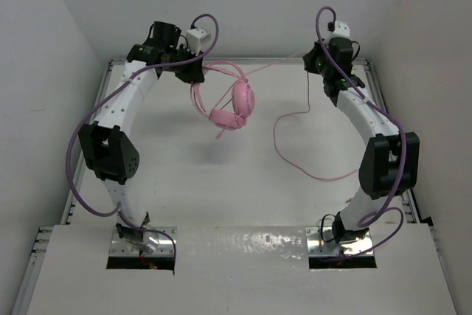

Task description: Wrap the headphones

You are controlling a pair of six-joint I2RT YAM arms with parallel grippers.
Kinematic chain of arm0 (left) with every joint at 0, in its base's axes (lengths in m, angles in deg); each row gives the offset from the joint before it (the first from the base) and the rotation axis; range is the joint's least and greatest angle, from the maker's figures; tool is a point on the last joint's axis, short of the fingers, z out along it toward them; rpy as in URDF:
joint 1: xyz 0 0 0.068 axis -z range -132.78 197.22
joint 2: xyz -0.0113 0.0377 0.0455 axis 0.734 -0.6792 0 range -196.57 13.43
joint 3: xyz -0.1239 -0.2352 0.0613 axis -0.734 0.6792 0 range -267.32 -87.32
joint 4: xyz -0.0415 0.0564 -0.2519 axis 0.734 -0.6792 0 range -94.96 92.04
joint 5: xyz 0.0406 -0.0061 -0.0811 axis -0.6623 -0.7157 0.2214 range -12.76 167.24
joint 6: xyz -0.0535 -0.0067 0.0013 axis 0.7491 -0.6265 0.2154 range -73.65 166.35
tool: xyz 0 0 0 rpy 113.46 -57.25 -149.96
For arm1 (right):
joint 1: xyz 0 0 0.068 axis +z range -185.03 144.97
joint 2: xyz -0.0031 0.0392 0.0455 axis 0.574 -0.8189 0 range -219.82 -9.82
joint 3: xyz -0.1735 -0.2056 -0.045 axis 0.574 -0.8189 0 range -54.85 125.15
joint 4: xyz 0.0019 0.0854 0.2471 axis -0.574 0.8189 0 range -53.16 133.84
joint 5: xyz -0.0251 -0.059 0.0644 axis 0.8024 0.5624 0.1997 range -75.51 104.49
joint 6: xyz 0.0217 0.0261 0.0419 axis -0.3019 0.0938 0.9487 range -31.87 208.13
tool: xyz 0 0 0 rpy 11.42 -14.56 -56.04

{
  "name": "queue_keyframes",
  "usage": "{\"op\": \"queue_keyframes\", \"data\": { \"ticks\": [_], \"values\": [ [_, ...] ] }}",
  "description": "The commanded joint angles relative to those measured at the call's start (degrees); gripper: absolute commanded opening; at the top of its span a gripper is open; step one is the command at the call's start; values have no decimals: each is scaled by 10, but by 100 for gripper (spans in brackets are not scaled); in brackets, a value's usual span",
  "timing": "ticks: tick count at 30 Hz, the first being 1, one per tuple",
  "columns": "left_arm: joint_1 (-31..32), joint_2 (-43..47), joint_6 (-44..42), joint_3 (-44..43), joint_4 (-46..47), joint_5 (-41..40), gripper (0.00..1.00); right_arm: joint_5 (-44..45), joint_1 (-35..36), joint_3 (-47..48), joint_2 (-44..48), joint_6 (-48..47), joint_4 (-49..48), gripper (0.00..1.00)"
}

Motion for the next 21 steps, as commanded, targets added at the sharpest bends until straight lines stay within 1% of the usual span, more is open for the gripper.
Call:
{"op": "queue_keyframes", "data": {
  "ticks": [1,3,5,7,8,9,10,11,12,13,14,15,16,19,20,21],
  "values": [
    [-5,8,39,-44,1,56,0,21,-4,-13,57,6,-106,0],
    [-5,6,48,-57,0,69,0,19,-5,-19,54,-4,-101,0],
    [-6,8,75,-74,6,73,0,15,-5,-35,49,-7,-100,0],
    [-9,8,117,-89,10,100,0,-8,-5,-47,43,-11,-100,0],
    [-9,8,132,-111,17,111,0,-71,-4,-49,31,-15,-103,0],
    [-9,6,150,-122,23,129,0,-112,-3,-52,24,-16,-105,4],
    [-9,7,187,-137,31,134,0,-153,3,-56,15,-17,-109,11],
    [-9,7,201,-168,47,136,0,-180,24,-65,6,-26,-125,26],
    [-9,7,242,-182,57,134,0,-187,39,-93,6,-33,-139,32],
    [-9,9,255,-205,67,133,0,-175,53,-111,5,-38,-159,39],
    [-9,15,264,-214,81,132,0,-159,81,-129,1,-47,-203,44],
    [-9,17,271,-223,87,128,0,-126,93,-153,-4,-47,-221,48],
    [-9,18,281,-246,89,126,0,-114,103,-159,-12,-40,-238,48],
    [-9,23,296,-287,93,111,0,-90,126,-152,-53,-26,-260,50],
    [-9,25,301,-298,99,104,0,-89,134,-142,-63,-30,-262,52],
    [-9,25,311,-307,103,103,0,-81,139,-137,-78,-33,-261,56]
  ]
}}
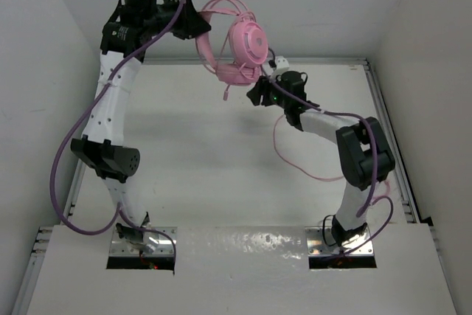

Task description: Wrap the headphones

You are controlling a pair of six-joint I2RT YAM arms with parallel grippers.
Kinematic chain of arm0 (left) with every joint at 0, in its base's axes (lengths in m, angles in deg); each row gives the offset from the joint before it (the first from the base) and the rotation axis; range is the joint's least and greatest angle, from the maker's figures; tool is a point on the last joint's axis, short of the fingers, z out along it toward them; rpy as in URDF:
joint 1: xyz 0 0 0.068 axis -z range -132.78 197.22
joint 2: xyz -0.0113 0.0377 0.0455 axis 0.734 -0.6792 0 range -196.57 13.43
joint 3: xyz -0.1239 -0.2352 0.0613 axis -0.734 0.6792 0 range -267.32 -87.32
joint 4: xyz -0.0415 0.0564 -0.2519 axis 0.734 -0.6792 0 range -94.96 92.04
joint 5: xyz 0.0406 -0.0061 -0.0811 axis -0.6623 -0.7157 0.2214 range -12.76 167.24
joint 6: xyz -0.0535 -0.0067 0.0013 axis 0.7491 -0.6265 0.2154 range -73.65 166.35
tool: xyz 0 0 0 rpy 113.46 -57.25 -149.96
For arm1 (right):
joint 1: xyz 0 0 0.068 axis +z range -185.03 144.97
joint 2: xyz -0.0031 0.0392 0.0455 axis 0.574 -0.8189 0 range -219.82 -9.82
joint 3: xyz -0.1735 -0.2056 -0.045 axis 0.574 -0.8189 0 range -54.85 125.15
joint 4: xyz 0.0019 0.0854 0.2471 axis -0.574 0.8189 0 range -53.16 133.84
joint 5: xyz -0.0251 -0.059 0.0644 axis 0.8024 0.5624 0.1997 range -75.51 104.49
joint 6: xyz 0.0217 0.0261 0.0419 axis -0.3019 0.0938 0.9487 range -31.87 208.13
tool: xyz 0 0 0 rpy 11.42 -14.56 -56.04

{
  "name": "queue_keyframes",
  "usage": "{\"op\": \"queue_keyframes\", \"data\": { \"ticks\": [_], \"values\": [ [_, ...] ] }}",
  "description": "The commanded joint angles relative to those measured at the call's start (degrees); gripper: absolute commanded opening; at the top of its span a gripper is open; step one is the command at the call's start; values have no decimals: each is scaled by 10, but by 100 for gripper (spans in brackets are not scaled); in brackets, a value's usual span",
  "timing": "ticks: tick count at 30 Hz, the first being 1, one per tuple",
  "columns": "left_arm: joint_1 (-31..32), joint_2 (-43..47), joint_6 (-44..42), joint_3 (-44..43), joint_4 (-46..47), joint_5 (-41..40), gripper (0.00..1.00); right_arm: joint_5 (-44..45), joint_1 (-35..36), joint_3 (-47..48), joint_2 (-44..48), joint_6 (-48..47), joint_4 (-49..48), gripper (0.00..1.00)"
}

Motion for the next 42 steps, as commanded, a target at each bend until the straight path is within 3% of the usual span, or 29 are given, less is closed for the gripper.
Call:
{"op": "queue_keyframes", "data": {
  "ticks": [1,7,14,15,16,17,20,24,31,33,37,42],
  "values": [
    [-4,37,77,-65,61,16,0,36,7,23,-19,-11,-64,58],
    [-9,38,113,-96,81,11,0,52,12,38,-50,-14,-48,60],
    [-17,34,125,-102,81,-18,0,99,12,-56,-16,-42,-60,60],
    [-17,33,129,-101,83,-17,0,99,12,-60,-15,-40,-52,53],
    [-19,32,135,-100,85,-17,0,99,13,-58,-16,-39,-45,31],
    [-20,30,147,-97,87,-18,0,99,14,-55,-17,-36,-34,20],
    [-28,24,187,-74,95,-25,0,93,35,-38,-20,-8,14,0],
    [-40,15,236,-31,127,-3,0,112,132,-31,-12,-17,32,0],
    [-80,-5,254,-8,112,-135,0,134,282,-24,13,-90,69,0],
    [-80,-5,225,12,103,-159,0,111,312,-13,19,-110,102,0],
    [-74,2,155,72,113,-220,0,91,355,105,-4,-158,216,0],
    [-59,40,-21,223,177,-350,0,65,375,244,-10,-169,394,0]
  ]
}}
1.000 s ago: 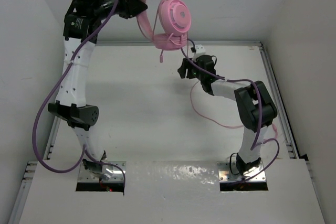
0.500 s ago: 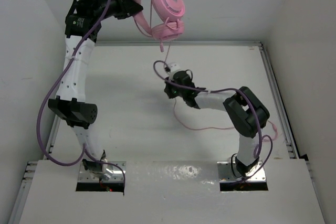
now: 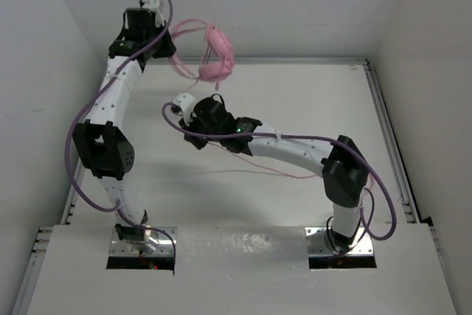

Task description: Wrap the headphones

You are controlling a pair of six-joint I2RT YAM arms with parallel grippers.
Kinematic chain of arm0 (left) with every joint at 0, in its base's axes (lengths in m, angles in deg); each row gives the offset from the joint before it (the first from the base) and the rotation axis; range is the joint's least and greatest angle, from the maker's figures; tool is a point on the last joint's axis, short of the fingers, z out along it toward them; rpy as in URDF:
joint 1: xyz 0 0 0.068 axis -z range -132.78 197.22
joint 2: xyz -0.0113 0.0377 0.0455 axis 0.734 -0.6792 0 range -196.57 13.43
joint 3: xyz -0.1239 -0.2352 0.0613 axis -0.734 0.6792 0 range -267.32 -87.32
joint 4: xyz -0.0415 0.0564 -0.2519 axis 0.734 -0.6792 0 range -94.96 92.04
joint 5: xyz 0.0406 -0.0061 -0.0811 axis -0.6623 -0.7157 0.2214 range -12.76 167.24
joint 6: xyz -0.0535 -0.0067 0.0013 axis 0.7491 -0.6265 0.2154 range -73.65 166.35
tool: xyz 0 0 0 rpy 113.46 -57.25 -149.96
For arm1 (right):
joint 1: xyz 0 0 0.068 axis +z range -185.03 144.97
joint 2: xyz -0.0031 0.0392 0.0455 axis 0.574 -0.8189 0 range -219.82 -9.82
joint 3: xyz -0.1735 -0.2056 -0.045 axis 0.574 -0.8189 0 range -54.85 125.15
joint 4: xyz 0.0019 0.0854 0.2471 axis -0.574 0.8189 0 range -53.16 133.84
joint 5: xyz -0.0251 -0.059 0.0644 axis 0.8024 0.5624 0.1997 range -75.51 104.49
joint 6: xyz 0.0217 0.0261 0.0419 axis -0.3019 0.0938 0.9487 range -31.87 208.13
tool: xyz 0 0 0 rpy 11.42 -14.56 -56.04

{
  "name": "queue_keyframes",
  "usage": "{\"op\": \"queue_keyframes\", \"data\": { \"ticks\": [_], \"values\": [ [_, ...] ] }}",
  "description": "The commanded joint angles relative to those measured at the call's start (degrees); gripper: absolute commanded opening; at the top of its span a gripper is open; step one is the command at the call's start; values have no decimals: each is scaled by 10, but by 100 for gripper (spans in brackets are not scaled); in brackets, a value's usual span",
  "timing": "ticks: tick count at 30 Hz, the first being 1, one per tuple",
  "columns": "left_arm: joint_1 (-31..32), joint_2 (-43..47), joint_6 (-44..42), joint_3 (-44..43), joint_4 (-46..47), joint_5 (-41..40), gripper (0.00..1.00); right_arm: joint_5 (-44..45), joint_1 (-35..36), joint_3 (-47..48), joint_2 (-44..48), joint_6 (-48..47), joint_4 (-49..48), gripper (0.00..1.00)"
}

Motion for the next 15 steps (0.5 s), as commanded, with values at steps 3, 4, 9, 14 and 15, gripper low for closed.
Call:
{"op": "queue_keyframes", "data": {
  "ticks": [3,4,9,14,15],
  "values": [
    [19,51,-209,113,115,-182,0,-42,13,161,34,-37,202,0],
    [20,52,-256,142,121,-191,0,-34,13,183,37,-42,227,0],
    [23,57,-349,206,127,-206,0,143,-4,388,-6,-59,452,0],
    [29,64,-382,197,50,-77,0,298,-57,365,15,-66,421,0],
    [31,64,-383,187,39,-65,0,301,-71,365,17,-64,411,0]
  ]
}}
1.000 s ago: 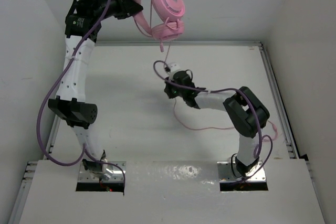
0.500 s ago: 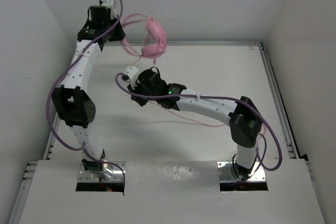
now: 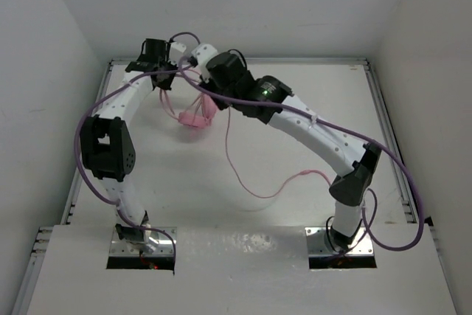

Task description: Wrap the headphones

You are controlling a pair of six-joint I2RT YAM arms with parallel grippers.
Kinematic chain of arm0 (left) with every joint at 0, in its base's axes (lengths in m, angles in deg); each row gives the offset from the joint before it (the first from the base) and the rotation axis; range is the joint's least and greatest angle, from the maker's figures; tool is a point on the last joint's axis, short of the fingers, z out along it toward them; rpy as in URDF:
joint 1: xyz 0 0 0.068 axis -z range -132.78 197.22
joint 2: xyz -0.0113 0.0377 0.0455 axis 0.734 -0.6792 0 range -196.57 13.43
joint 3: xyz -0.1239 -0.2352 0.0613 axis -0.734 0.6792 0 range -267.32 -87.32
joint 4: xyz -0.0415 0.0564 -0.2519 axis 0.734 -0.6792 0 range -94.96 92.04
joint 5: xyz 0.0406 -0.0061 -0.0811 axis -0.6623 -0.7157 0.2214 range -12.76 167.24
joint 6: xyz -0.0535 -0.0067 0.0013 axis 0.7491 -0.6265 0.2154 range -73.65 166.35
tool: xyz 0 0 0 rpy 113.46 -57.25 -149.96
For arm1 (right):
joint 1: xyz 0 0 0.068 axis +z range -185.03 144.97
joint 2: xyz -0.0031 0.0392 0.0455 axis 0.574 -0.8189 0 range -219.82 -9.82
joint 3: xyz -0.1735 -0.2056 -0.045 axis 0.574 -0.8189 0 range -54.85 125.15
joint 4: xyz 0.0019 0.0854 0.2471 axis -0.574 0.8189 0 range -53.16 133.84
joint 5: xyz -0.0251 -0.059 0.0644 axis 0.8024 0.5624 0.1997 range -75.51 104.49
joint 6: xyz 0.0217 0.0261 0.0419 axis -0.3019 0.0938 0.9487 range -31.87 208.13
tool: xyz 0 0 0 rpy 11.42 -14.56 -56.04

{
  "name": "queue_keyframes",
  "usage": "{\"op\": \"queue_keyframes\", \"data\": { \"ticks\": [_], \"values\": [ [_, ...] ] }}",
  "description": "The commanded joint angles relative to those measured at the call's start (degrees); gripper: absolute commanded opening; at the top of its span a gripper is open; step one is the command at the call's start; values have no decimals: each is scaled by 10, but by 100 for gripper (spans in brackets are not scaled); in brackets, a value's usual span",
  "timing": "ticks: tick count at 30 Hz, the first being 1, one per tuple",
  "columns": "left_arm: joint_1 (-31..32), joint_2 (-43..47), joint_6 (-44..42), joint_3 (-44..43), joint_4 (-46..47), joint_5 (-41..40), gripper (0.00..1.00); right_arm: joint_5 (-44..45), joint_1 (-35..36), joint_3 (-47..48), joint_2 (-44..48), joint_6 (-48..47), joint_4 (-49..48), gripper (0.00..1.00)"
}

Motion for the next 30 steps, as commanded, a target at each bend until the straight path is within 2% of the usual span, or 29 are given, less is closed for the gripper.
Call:
{"op": "queue_keyframes", "data": {
  "ticks": [1,5,9,10,13,17,19,23,25,26,30],
  "values": [
    [14,61,-33,-42,-3,93,0,106,-71,3,8,0,-6,0],
    [31,65,-57,-41,-34,96,0,111,-131,18,23,8,-80,0],
    [45,67,-48,-22,-35,116,0,88,-142,63,25,-15,-121,0],
    [45,66,-39,-21,-36,144,0,79,-142,67,27,-21,-132,0],
    [40,54,20,-30,-39,195,0,22,-142,32,46,-27,-144,0],
    [34,6,135,-118,-71,205,0,-91,-138,-71,93,-5,-177,0],
    [31,-11,166,-138,-72,208,0,-136,-117,-108,112,-1,-200,0],
    [20,-18,263,-167,-52,229,0,-219,-57,-119,111,-13,-189,0],
    [16,-17,285,-175,-40,231,0,-275,-42,-141,112,22,-199,0],
    [16,-15,308,-176,-34,232,0,-331,-41,-153,115,40,-210,0],
    [9,-6,366,-180,-7,257,0,-353,-38,-199,118,102,-275,0]
  ]
}}
